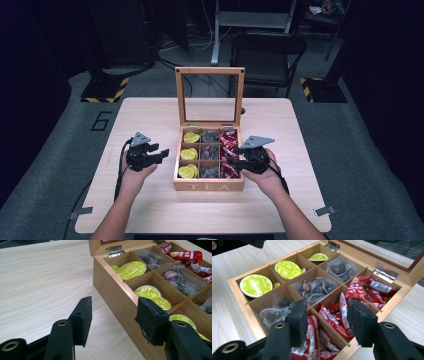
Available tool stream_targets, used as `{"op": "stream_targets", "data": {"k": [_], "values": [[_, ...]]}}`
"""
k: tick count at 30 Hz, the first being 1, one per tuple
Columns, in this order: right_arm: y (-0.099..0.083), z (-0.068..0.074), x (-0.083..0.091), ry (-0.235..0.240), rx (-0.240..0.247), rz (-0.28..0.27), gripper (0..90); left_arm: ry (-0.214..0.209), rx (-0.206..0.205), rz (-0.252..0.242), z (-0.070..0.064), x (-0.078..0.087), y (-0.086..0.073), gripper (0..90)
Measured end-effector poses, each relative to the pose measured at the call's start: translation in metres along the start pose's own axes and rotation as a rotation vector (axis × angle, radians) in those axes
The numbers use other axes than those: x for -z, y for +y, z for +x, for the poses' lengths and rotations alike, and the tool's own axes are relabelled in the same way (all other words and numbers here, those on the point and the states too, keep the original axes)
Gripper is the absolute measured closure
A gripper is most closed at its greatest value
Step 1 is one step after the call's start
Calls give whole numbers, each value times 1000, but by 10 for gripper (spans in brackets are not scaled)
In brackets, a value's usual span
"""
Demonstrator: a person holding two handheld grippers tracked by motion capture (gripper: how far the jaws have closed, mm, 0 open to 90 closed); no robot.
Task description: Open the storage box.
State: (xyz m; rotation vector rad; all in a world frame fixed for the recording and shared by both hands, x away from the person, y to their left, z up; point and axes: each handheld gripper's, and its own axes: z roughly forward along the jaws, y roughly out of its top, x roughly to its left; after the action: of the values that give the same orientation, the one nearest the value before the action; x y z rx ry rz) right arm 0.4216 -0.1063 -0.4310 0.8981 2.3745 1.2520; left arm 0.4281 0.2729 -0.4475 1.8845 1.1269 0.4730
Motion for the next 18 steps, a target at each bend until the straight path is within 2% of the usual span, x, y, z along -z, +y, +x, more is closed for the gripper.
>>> {"op": "stream_targets", "data": {"k": [1,2,10,18], "values": [[-1,2,0,-1,-12,3,507,3,1,-4,0,0,0,466],[-2,2,0,1,1,-1,509,3,7,-5,0,0,0,466],[-10,10,-3,20,-3,7,532,2,5,-5,1,0,-1,466],[-18,13,-11,40,-8,41,583,0,6,1,1,0,-1,466]]}}
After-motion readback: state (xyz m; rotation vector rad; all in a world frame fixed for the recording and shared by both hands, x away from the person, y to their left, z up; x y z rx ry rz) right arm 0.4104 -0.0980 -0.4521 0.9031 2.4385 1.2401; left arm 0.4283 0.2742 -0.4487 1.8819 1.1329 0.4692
